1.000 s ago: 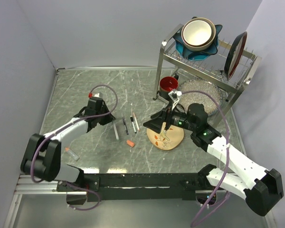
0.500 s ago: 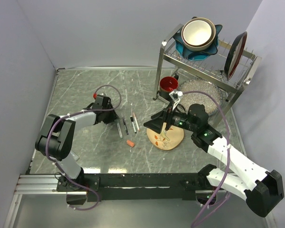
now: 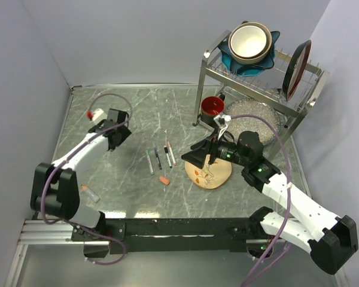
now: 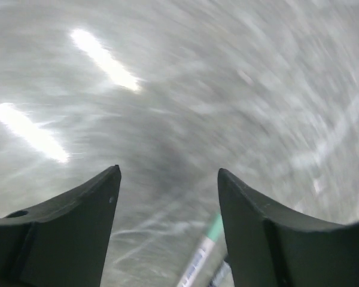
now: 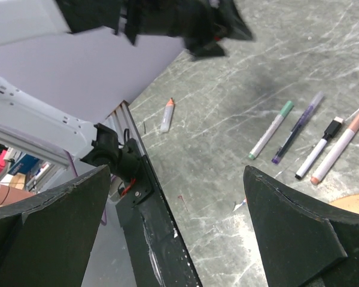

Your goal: Insert the pens into the pen caps

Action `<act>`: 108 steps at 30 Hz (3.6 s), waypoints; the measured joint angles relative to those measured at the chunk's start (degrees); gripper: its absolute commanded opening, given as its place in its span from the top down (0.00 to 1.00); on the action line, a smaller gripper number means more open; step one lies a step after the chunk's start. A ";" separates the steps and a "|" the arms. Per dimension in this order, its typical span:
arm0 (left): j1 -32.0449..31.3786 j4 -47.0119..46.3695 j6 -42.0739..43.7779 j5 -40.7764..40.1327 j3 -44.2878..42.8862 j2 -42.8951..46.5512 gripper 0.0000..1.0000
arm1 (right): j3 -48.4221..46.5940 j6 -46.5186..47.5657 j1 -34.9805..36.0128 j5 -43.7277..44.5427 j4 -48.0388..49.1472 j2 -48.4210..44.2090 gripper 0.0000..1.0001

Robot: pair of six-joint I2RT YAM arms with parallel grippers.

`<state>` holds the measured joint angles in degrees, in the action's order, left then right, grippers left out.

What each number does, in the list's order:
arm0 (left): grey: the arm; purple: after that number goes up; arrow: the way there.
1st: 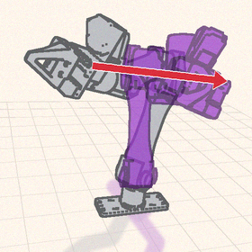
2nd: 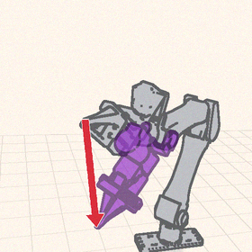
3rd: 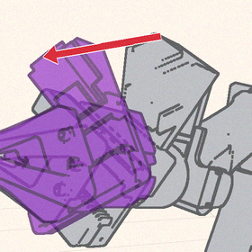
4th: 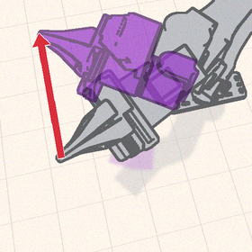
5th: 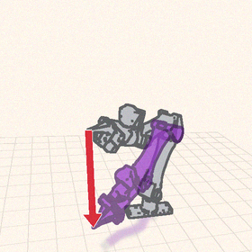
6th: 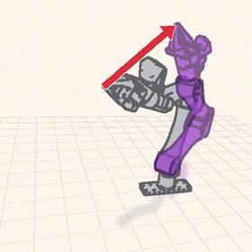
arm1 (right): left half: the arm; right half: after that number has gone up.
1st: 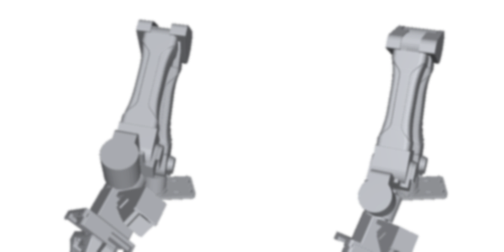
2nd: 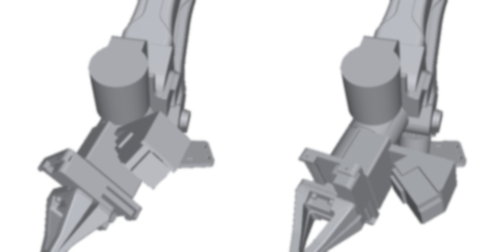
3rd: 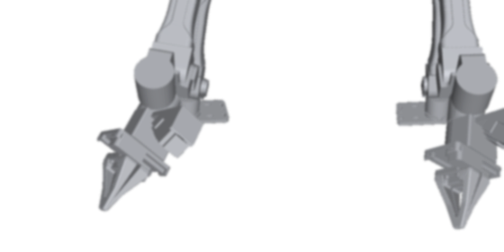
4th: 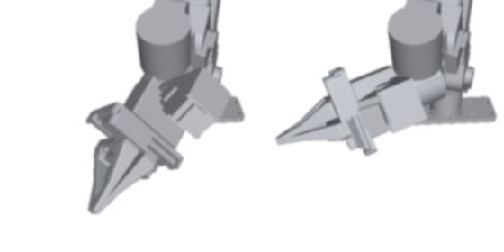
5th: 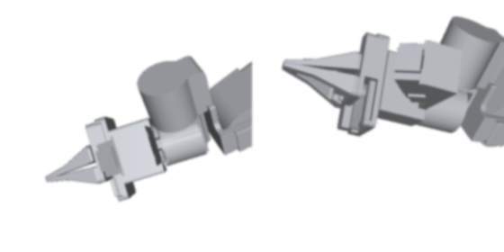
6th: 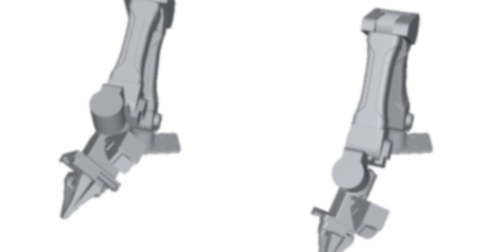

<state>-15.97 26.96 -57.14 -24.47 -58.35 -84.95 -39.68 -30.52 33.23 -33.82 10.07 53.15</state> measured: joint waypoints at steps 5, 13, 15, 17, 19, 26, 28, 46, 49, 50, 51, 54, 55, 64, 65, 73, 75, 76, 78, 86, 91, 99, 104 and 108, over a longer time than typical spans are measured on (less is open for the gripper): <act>4.31 8.90 -9.22 -8.11 1.81 4.46 0.24 | 0.00 0.74 0.00 0.00 -1.57 0.31 0.00; 6.29 19.15 -26.16 -12.98 8.37 10.12 0.22 | -2.27 3.50 0.00 0.48 -8.00 1.29 0.00; 6.43 20.33 -29.24 -13.25 9.27 11.43 0.22 | -3.21 4.11 0.00 1.01 -9.20 1.62 0.00; 6.71 21.86 -32.15 -13.42 9.46 12.13 0.21 | -4.28 4.72 0.00 1.49 -10.93 1.97 0.00; 7.13 23.56 -35.17 -13.55 9.55 12.50 0.20 | -5.11 4.90 0.00 1.73 -12.26 2.58 0.00; 12.11 25.94 -39.43 -13.64 14.51 16.90 0.21 | -4.94 2.29 0.35 1.90 -12.37 3.52 0.00; 13.33 26.21 -39.63 -13.07 16.83 17.92 0.21 | -4.92 1.86 0.39 1.95 -12.28 3.54 0.00; 19.54 22.36 -38.95 -8.79 23.47 10.43 0.35 | -4.92 3.91 0.44 2.99 -14.29 2.56 0.00; 19.58 22.27 -37.38 -8.66 23.85 10.43 0.40 | -4.92 4.20 0.44 3.02 -14.40 1.99 0.00; 19.58 22.23 -36.98 -8.61 23.87 10.43 0.42 | -4.92 4.31 0.44 3.02 -14.43 1.81 0.00; 19.58 22.14 -36.70 -8.61 23.89 10.36 0.48 | -4.92 4.48 0.44 3.06 -14.47 1.62 0.00; 19.61 21.51 -35.60 -8.81 23.87 10.03 0.58 | -4.92 4.57 0.44 3.21 -14.67 1.14 0.00; 19.61 21.27 -35.30 -8.83 23.87 9.92 0.59 | -4.92 4.59 0.44 3.21 -14.75 1.01 0.00; 19.65 18.93 -30.51 -8.85 24.06 10.10 0.99 | -3.98 4.26 0.52 3.82 -14.40 0.55 0.00; 19.65 18.58 -30.03 -8.81 24.41 10.38 0.99 | -3.69 4.17 0.52 3.98 -14.38 0.57 0.00; 16.31 15.02 -22.62 -9.11 25.49 12.07 0.99 | -0.15 2.32 0.55 3.93 -12.76 1.38 0.00; 11.39 13.46 -21.16 -8.61 25.00 11.93 0.99 | -0.13 1.95 0.72 3.50 -11.76 2.80 0.00; 7.76 12.22 -20.44 -7.80 24.55 11.67 0.99 | -0.13 1.84 0.76 3.30 -11.30 3.56 0.00; 0.59 9.09 -19.67 -4.90 23.30 11.28 0.99 | -0.13 1.60 1.05 2.93 -10.05 5.79 0.00; -19.50 -8.68 -12.92 5.88 20.59 12.37 0.99 | 2.23 -1.25 2.08 2.51 -4.37 12.74 0.05; -26.27 -14.29 -11.52 8.55 19.76 12.35 0.99 | 4.72 -2.82 3.50 2.32 -0.98 16.96 0.13; -33.35 -17.68 -12.96 8.37 15.96 12.87 0.99 | 4.74 -5.16 8.35 5.64 3.43 22.43 0.42; -35.91 -17.73 -14.47 7.41 15.96 14.71 0.99 | 4.70 -6.73 9.79 9.49 3.72 22.77 0.65; -37.13 -17.68 -15.13 4.94 15.96 15.39 0.99 | 4.42 -8.46 10.43 10.56 4.85 22.67 0.67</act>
<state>-53.10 9.28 -72.27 -19.53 -42.39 -69.56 -35.27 -38.98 43.66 -23.27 14.92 75.81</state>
